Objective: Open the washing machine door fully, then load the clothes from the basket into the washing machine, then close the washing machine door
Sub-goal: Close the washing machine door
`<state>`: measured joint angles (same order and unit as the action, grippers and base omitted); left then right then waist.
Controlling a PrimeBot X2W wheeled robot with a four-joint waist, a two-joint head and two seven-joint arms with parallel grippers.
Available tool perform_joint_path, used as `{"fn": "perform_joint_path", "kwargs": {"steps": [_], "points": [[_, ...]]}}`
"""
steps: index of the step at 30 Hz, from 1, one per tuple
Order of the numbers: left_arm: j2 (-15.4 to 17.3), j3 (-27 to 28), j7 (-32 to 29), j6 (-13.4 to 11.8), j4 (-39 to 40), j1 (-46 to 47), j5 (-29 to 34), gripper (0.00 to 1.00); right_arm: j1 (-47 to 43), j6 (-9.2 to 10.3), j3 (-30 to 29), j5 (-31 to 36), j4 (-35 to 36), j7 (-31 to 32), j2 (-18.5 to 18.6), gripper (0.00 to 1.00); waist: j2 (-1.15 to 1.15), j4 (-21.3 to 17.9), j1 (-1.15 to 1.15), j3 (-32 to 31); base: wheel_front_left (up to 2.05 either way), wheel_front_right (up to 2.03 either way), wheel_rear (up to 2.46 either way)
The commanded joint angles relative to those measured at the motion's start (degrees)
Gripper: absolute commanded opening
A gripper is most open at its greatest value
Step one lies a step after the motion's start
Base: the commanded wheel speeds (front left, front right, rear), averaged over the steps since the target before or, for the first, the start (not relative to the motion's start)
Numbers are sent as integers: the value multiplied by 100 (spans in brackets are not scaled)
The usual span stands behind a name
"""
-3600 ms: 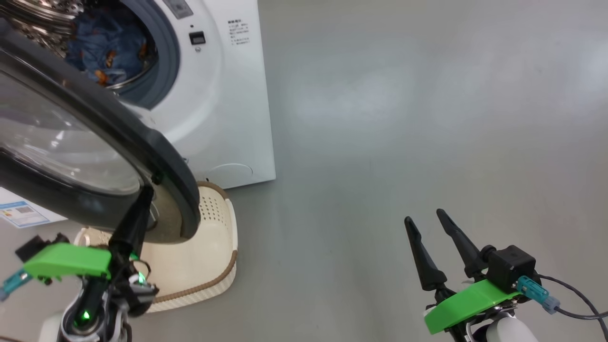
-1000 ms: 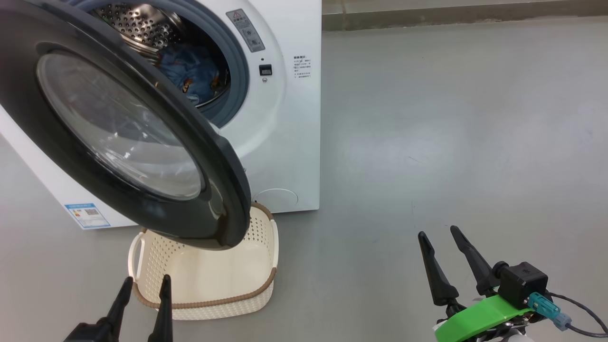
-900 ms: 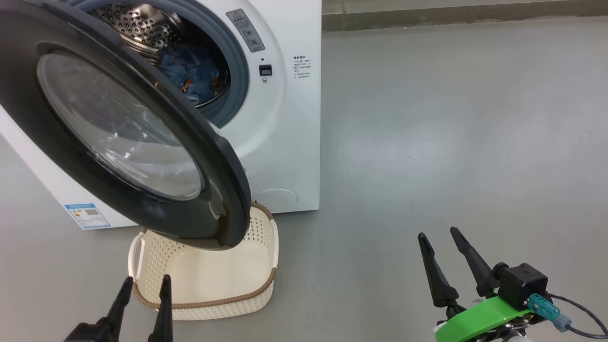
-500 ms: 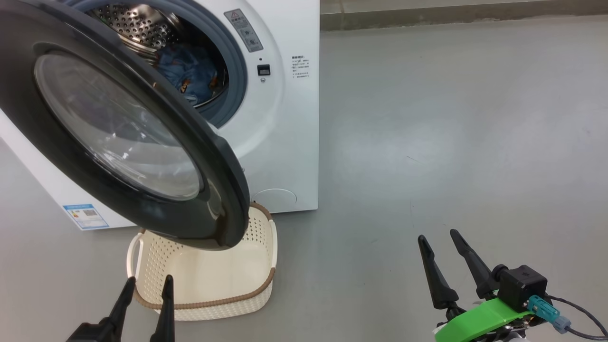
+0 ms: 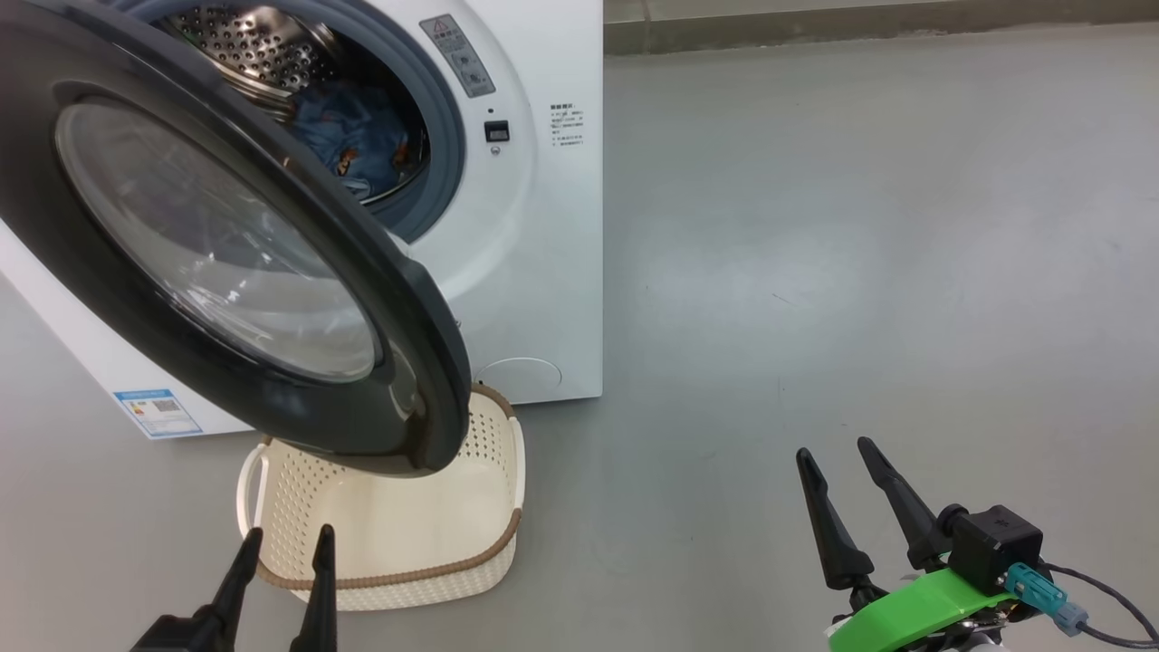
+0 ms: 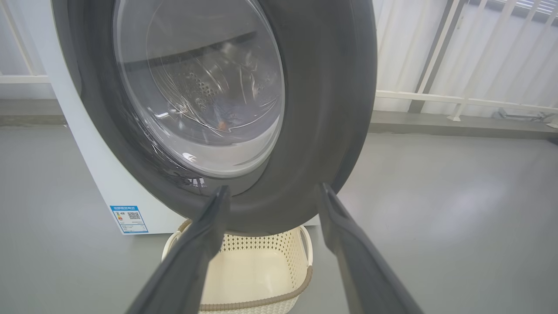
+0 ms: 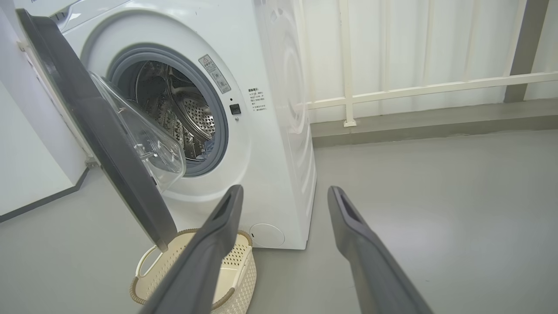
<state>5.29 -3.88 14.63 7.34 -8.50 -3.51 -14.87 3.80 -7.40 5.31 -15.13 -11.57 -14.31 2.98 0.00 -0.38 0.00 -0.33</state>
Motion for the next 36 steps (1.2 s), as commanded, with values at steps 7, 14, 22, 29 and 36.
{"fn": "perform_joint_path", "kwargs": {"steps": [7,14,22,29,36], "points": [[62,142,37,14,131,179,51,100,122,-9,188,-56,137,-69,-11,100,0,-4,0,23,0,0,0],[60,121,37,14,121,221,64,100,158,-9,215,-43,105,-69,-11,100,0,-3,0,38,0,0,0],[56,133,37,14,130,189,70,100,180,-9,249,-46,112,-69,-11,100,0,-26,0,33,0,0,0],[54,137,37,14,136,196,74,100,177,-9,253,-18,45,-69,-11,0,0,-2,0,34,0,0,0],[45,74,37,14,133,228,71,100,233,-9,290,47,240,-69,-11,0,0,127,0,80,0,0,0]]}}
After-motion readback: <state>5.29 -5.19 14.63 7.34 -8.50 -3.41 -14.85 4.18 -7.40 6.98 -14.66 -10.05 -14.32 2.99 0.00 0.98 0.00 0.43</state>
